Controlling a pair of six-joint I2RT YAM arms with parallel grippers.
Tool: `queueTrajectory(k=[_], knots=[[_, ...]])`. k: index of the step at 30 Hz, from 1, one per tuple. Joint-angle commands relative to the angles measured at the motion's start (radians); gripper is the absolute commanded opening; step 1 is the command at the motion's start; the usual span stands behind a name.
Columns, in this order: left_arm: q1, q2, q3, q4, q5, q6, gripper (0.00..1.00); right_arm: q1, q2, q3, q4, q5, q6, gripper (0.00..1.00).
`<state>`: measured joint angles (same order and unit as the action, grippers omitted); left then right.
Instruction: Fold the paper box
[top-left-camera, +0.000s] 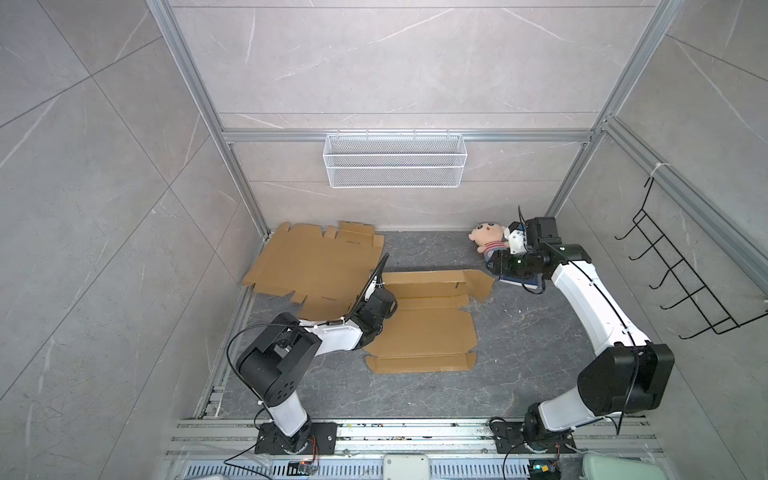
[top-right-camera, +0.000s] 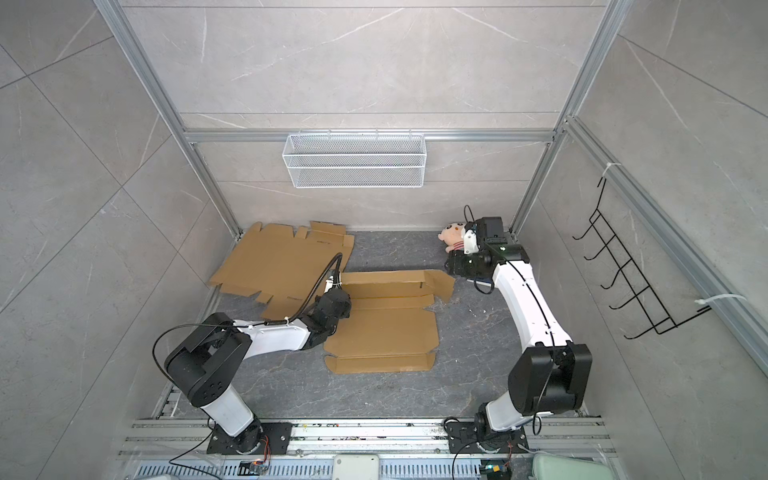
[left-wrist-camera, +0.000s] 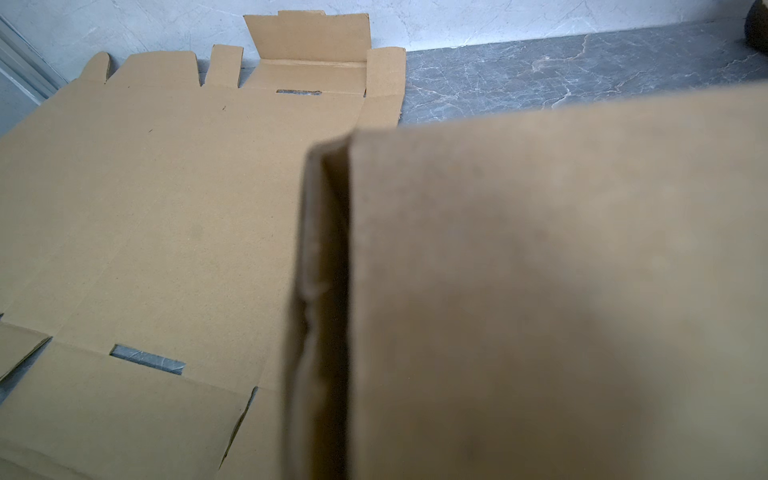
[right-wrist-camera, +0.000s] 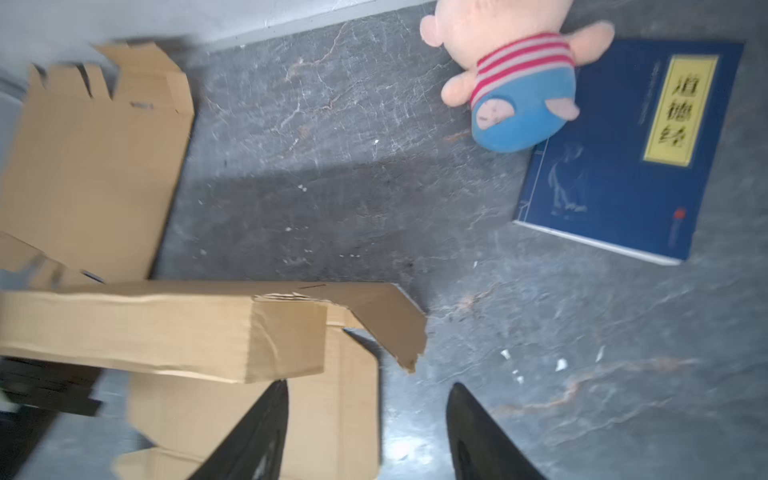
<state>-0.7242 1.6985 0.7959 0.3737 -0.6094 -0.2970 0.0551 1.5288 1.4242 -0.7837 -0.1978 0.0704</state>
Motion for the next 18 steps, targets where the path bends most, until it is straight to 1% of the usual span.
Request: queueTrajectory(k=[1,4,8,10,12,14,16,18], knots=[[0.005,0.036,0.033,-0.072,0.047,0.050,0.00,0.033,0.002,-0.062,0.053,0.087,-0.187,0.63],[0.014,0.044,0.043,-0.082,0.067,0.048,0.00,0.044,0.062,-0.041,0.063,0.146,-0.244,0.63],[0.017,0.053,0.063,-0.101,0.085,0.044,0.00,0.059,0.156,0.027,0.020,0.153,-0.299,0.59],[0.018,0.057,0.071,-0.108,0.091,0.039,0.00,0.074,0.194,0.053,-0.006,0.162,-0.317,0.56],[0.019,0.062,0.078,-0.115,0.091,0.031,0.00,0.087,0.208,0.052,-0.018,0.155,-0.334,0.50],[0.019,0.061,0.082,-0.121,0.089,0.019,0.00,0.095,0.207,0.044,-0.020,0.150,-0.336,0.39],[0.019,0.059,0.083,-0.130,0.087,0.005,0.00,0.107,0.195,0.030,-0.022,0.143,-0.335,0.25],[0.019,0.052,0.084,-0.140,0.083,-0.012,0.00,0.116,0.177,0.014,-0.030,0.140,-0.328,0.19]])
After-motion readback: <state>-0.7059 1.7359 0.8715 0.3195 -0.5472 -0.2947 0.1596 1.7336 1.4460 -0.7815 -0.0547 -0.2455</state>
